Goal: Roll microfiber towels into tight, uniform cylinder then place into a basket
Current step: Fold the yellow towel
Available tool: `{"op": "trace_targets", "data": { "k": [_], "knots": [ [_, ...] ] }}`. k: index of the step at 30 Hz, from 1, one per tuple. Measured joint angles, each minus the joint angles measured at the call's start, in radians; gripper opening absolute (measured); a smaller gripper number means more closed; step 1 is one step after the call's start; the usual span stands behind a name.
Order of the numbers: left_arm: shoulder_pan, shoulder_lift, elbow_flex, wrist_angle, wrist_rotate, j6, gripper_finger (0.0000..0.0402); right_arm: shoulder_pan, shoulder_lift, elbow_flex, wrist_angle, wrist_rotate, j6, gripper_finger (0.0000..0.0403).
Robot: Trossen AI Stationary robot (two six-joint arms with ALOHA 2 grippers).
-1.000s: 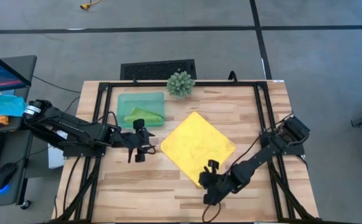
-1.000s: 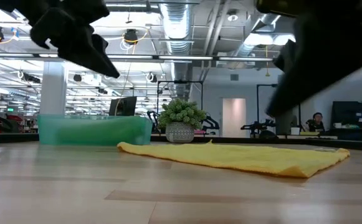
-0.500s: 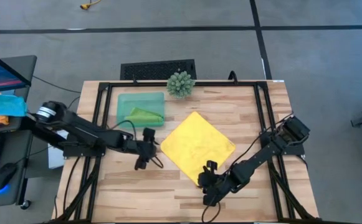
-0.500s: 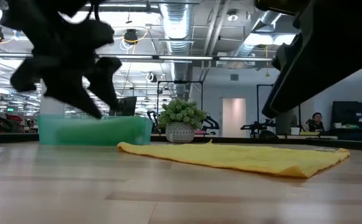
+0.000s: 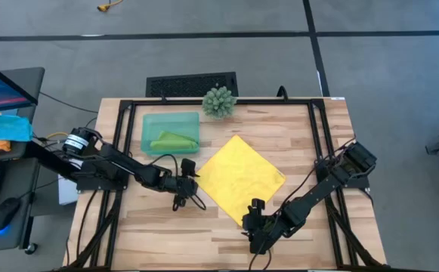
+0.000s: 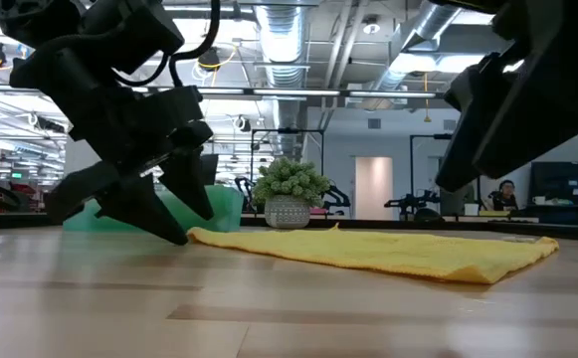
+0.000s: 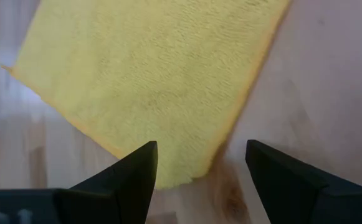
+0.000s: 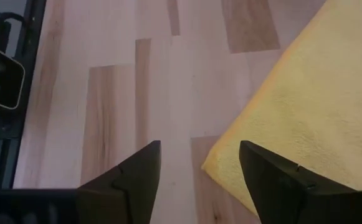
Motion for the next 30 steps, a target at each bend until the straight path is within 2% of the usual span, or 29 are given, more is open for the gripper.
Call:
{"op": "trace_targets", "data": {
  "k": [5,9,13,21,26,30],
  "knots": [
    [0.009,0.003,-0.001,0.017,-0.008,0.007,0.0231,0.003,0.035,-0.001,0.009,-0.008,-0.006,0.024],
    [0.036,0.018,0.0,0.025,0.006,0.007,0.0206,0.007,0.084,-0.002,0.038,-0.01,-0.041,0.024],
    [0.058,0.044,-0.001,0.052,0.05,0.016,0.0168,0.009,0.116,0.004,0.053,-0.016,-0.041,0.024],
    [0.06,0.07,-0.001,0.069,0.055,-0.011,0.0071,-0.012,0.127,0.007,0.013,-0.013,-0.005,0.0237],
    [0.058,0.071,-0.001,0.062,0.082,-0.039,0.0012,-0.032,0.124,0.009,-0.059,-0.008,0.068,0.0199],
    [0.048,0.072,-0.002,0.061,0.081,-0.081,0.0007,-0.044,0.123,0.009,-0.08,-0.012,0.09,0.0136]
  ]
}}
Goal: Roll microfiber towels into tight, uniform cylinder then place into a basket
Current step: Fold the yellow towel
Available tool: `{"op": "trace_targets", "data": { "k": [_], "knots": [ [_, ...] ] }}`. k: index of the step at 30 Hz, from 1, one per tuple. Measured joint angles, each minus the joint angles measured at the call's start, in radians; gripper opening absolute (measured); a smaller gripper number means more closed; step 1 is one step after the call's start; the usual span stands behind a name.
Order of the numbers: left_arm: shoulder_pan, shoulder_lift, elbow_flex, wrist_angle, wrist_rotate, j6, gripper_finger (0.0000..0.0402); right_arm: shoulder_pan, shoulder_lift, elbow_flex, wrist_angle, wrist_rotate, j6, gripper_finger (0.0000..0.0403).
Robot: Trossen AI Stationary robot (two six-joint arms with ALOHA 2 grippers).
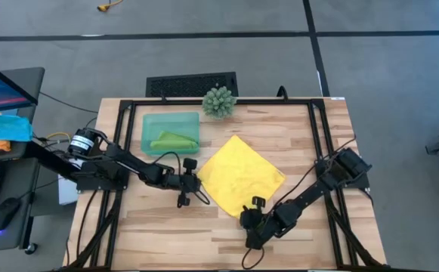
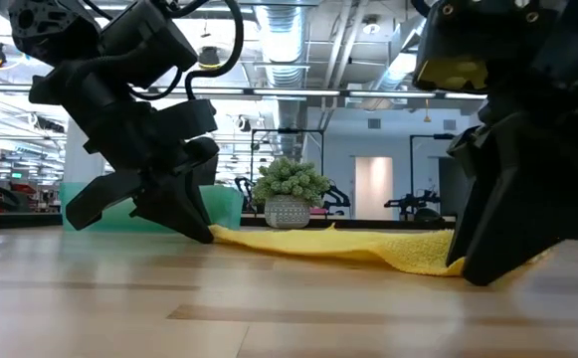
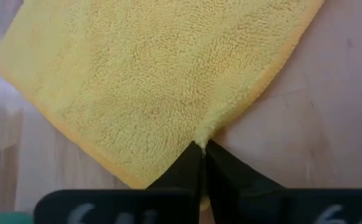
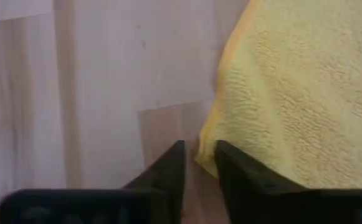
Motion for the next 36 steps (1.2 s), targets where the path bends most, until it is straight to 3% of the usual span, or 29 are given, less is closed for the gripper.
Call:
{"op": "trace_targets", "data": {
  "k": [7,15,24,36],
  "knots": [
    [-0.018,0.0,0.0,-0.001,-0.006,-0.071,0.0002,-0.007,0.001,-0.002,-0.011,-0.021,-0.002,0.0013],
    [-0.092,-0.007,0.023,-0.068,-0.094,-0.087,0.0002,0.031,-0.026,0.008,-0.033,-0.049,-0.024,0.0006],
    [-0.187,-0.006,0.21,-0.419,-0.089,-0.189,0.0001,0.068,-0.031,0.135,-0.152,-0.061,-0.069,0.0004],
    [-0.323,-0.008,0.427,-0.715,-0.146,-0.273,0.0,0.116,-0.033,0.291,-0.288,0.005,-0.087,0.0002]
  ]
}}
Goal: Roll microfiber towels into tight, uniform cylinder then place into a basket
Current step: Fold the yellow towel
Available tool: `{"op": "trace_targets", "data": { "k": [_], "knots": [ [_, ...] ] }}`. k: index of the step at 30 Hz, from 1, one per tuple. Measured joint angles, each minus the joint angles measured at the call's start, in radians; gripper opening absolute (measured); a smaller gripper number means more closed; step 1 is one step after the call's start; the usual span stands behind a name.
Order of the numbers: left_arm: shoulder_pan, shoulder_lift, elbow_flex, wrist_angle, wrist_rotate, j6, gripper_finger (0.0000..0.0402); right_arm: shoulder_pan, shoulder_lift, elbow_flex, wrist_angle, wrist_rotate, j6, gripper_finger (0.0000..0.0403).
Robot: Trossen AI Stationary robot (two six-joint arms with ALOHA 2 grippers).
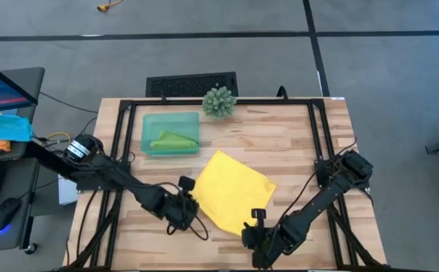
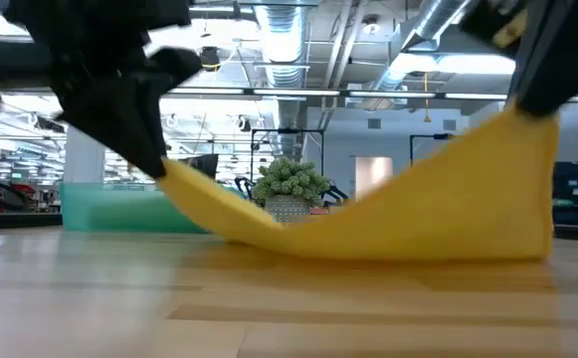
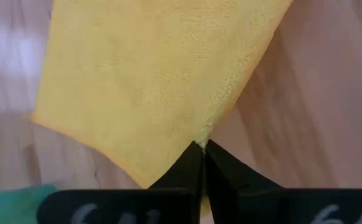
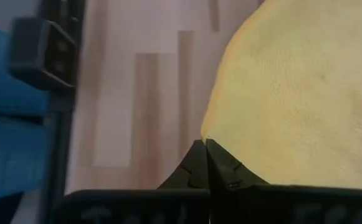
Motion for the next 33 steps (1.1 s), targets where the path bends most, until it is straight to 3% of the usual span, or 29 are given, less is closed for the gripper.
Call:
{"op": "trace_targets", "data": {
  "k": [10,18,23,28,33],
  "knots": [
    [-0.071,-0.002,0.15,-0.284,-0.141,-0.139,0.0,0.03,-0.001,0.105,-0.068,0.035,0.0,0.0001],
    [0.056,-0.003,0.16,-0.283,-0.238,-0.055,0.0,0.033,0.002,0.118,-0.358,0.109,0.232,0.0001],
    [0.176,-0.003,0.15,-0.203,-0.234,-0.022,0.0,0.019,0.005,0.069,-0.418,0.119,0.354,0.0],
    [0.271,0.034,0.11,0.004,-0.119,0.106,0.0,-0.005,0.005,-0.012,-0.41,0.073,0.419,0.0],
    [0.325,0.074,0.111,0.046,-0.131,0.136,0.0,-0.016,0.006,-0.064,-0.421,0.074,0.502,0.0]
  ]
}}
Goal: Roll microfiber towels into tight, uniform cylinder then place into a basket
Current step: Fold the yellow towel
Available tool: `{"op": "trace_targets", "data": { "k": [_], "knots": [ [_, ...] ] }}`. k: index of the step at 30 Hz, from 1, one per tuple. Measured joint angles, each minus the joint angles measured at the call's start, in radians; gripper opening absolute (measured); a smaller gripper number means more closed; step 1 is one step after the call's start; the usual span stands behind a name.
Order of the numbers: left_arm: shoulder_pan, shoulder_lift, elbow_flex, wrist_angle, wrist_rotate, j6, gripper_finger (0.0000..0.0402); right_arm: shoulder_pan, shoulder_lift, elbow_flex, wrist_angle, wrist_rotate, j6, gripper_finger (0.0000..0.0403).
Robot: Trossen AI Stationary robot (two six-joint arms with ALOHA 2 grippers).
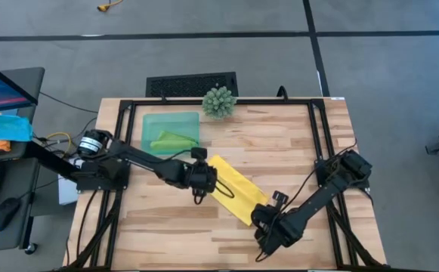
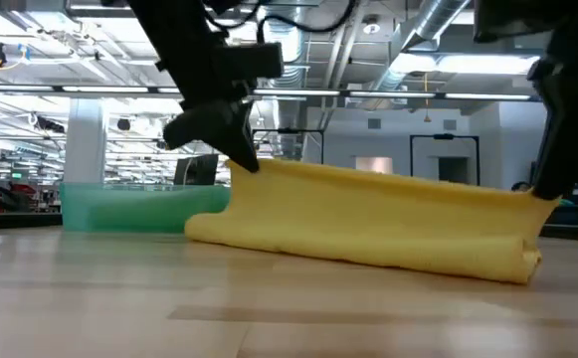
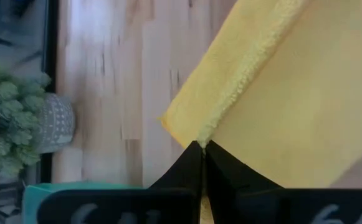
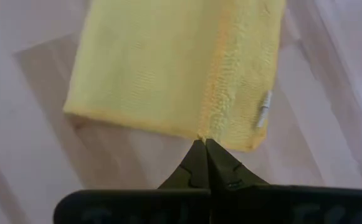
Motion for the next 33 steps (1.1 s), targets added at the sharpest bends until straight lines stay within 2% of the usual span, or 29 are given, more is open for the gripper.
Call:
{"op": "trace_targets", "data": {
  "k": [7,12,20,27,33],
  "knots": [
    [0.057,0.0,-0.004,0.005,0.033,-0.032,0.0,-0.05,0.0,-0.059,0.033,0.004,0.062,0.0],
    [0.065,0.0,-0.005,0.018,0.107,-0.035,0.0,-0.054,0.0,-0.062,0.039,-0.023,0.083,0.0],
    [0.067,0.0,-0.005,0.029,0.109,-0.035,0.0015,-0.056,0.0,-0.063,0.056,-0.029,0.084,0.0006],
    [0.075,0.0,-0.005,0.029,0.109,-0.019,0.0061,-0.079,0.0,-0.063,0.056,-0.029,0.109,0.0015],
    [0.087,0.0,-0.005,0.025,0.109,-0.033,0.0122,-0.099,0.0,-0.063,0.056,-0.028,0.104,0.0075]
  ]
}}
